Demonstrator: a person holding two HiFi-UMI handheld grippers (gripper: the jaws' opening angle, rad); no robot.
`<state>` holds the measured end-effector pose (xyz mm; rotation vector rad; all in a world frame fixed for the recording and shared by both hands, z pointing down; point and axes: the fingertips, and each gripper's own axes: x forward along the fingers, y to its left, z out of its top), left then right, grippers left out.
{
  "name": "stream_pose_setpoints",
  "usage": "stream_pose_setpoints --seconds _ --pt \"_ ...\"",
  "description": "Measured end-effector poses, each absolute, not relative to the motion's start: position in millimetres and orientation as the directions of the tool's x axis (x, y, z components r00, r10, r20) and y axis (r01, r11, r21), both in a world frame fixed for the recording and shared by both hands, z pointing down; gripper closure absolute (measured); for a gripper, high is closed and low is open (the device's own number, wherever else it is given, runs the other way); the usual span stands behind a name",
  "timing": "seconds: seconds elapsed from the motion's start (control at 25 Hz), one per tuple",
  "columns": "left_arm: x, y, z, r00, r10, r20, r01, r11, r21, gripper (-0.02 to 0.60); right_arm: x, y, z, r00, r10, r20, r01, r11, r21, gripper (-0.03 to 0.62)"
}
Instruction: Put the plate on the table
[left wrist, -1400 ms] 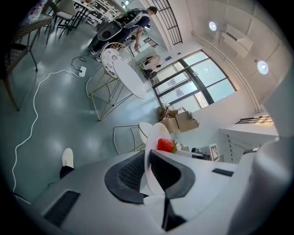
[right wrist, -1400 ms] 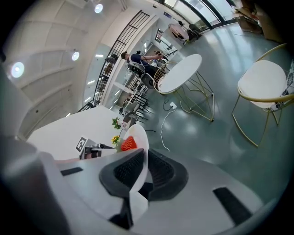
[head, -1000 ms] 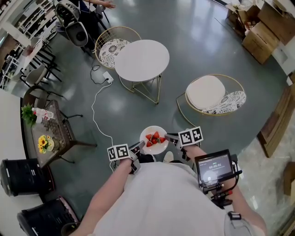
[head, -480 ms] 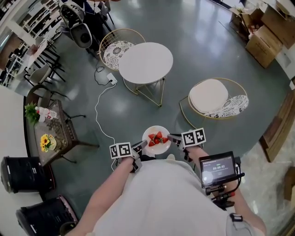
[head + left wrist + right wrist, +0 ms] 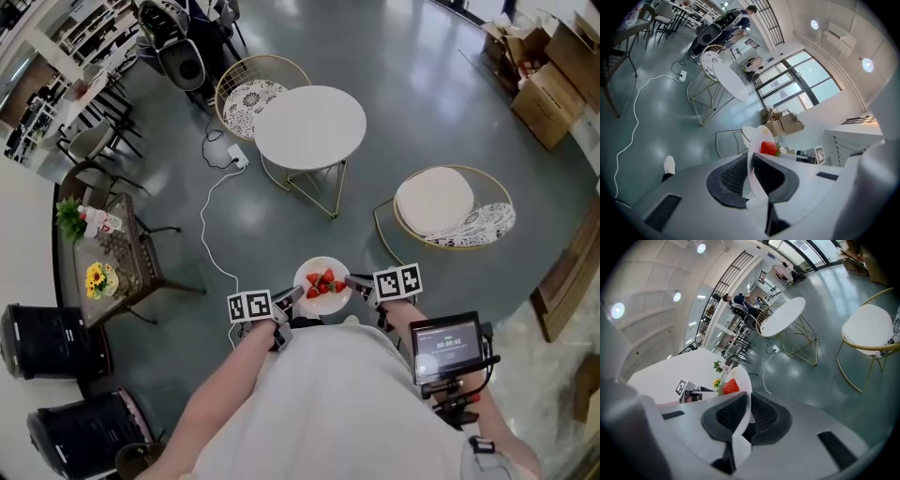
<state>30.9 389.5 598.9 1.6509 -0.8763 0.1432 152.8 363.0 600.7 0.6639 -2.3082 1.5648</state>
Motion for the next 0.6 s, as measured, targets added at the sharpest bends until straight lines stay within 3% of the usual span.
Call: stream_pose_setpoints --seconds 0.6 --pt "-21 356 614 0.714 -0.453 0.533 -0.589 0.023 0.808 0.560 101 329 615 -0.842 -0.189 0.506 -0.540 0.286 -0.792 0.571"
